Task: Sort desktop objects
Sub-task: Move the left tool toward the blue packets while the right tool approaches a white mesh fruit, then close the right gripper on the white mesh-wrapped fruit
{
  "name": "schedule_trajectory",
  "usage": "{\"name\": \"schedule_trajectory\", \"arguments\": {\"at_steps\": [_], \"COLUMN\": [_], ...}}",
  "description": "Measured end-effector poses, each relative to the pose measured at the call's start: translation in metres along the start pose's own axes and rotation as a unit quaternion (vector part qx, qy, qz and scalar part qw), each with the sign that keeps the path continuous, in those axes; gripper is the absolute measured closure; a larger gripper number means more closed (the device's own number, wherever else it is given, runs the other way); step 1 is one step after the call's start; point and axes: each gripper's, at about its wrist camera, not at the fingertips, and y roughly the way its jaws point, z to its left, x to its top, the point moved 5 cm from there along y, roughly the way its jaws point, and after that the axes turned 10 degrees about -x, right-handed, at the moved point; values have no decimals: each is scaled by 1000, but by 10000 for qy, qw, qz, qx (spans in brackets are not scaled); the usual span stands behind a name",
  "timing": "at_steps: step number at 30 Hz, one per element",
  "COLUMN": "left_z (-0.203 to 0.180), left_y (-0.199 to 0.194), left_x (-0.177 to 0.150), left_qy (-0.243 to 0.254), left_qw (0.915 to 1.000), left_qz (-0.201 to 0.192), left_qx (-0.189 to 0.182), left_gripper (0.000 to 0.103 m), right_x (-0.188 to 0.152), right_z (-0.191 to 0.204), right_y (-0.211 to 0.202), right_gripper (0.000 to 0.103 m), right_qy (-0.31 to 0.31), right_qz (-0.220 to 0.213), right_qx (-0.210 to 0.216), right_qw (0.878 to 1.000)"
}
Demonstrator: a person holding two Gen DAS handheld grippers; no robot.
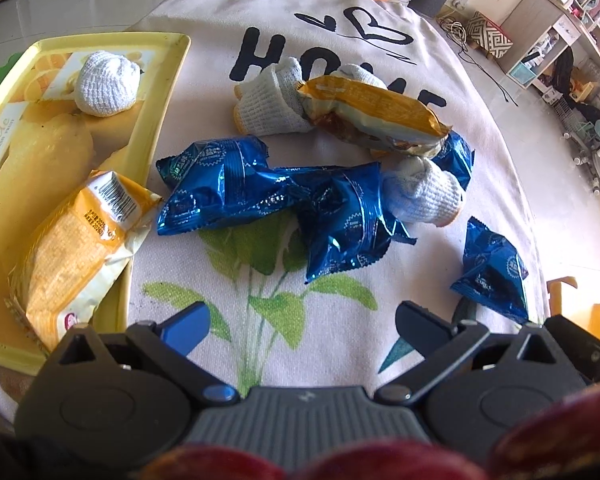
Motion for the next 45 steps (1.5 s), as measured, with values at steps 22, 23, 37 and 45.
{"name": "schedule_trajectory", "arguments": {"at_steps": [22, 23, 37, 45], "left_z": [4, 4, 6, 3], "left_y": [28, 30, 51, 52], "left_x": [30, 30, 36, 36], "left_qy": [-937, -951, -947, -814], "left_qw": [9950, 9949, 9952, 9965], "left_qz": [-322, -310, -263, -192], "left_qx": [-119, -110, 2, 27], "left_gripper": [1, 1, 0, 0], "right_x": [68, 68, 65, 68], "right_z": [50, 52, 82, 77], "right_y": [75, 80, 126, 136], "right_gripper": [20, 20, 20, 39], "right_qy": [-805, -821, -1239, -1175], "right_qz": [569, 621, 807, 690], "right_qx": [792, 789, 703, 515], "right_qw": [9920, 9916, 9865, 9893]}}
